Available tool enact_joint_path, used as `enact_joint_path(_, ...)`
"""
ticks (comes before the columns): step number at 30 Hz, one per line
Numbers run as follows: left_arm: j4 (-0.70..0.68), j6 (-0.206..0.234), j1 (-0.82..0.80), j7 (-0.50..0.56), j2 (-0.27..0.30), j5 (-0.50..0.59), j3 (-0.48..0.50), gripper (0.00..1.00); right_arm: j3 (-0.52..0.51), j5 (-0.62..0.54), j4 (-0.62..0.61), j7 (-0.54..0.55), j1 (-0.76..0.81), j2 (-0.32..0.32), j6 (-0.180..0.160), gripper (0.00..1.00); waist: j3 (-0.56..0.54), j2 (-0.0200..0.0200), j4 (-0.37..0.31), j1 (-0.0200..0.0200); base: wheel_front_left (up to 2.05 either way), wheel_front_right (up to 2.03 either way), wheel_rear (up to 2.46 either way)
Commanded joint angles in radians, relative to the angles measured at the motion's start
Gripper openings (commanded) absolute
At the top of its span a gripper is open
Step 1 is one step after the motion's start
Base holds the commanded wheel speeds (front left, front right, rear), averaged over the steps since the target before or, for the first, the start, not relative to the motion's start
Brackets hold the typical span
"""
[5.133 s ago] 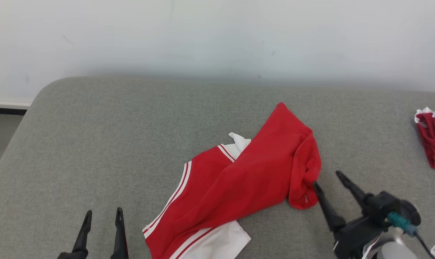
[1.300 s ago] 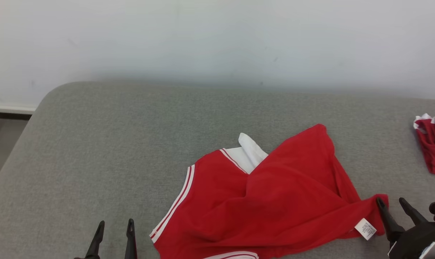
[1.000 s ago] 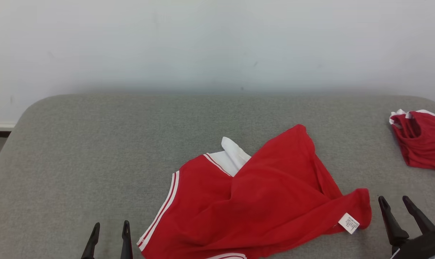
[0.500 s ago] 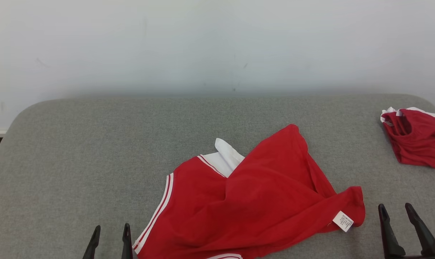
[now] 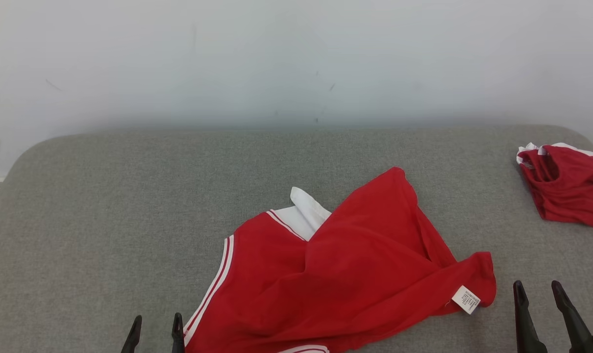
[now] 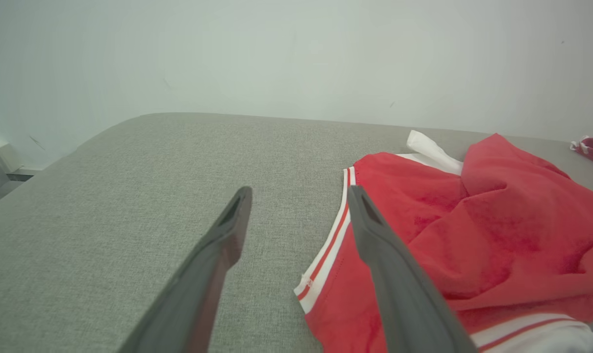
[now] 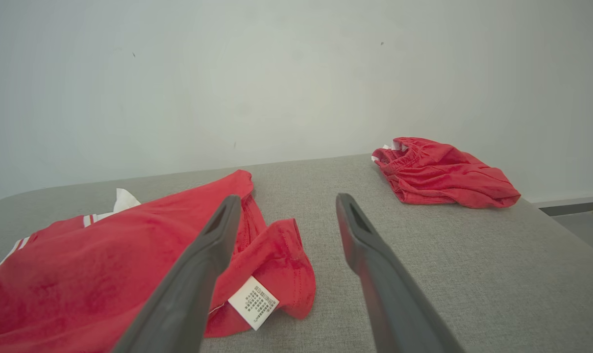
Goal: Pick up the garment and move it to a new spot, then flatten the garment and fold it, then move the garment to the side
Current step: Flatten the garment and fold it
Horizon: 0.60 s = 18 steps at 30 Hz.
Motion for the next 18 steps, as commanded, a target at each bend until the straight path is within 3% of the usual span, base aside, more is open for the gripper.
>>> enact_joint_path(1,0.009,-0.007,0.006,-0.003,0.001,0.001,0.006,1.00,-0.001,-0.008,-0.006,-0.004,0.004,0.007,-0.003,1.00,0.002,0.0000,-0.001,0.0000,0.00,0.00,0.00)
enact_joint_path(12,0.141,-0.045,-0.074,-0.003,0.033,0.020,0.004,1.00,0.046,-0.009,0.001,-0.004,-0.039,0.012,-0.003,1.00,0.033,0.0000,-0.033,0.0000,0.00,0.00,0.00)
enact_joint_path(18,0.292,-0.064,-0.139,-0.003,0.053,0.016,-0.024,1.00,0.054,-0.004,0.008,-0.004,-0.056,0.015,-0.003,1.00,0.066,0.0000,-0.058,0.0000,0.00,0.00,0.00)
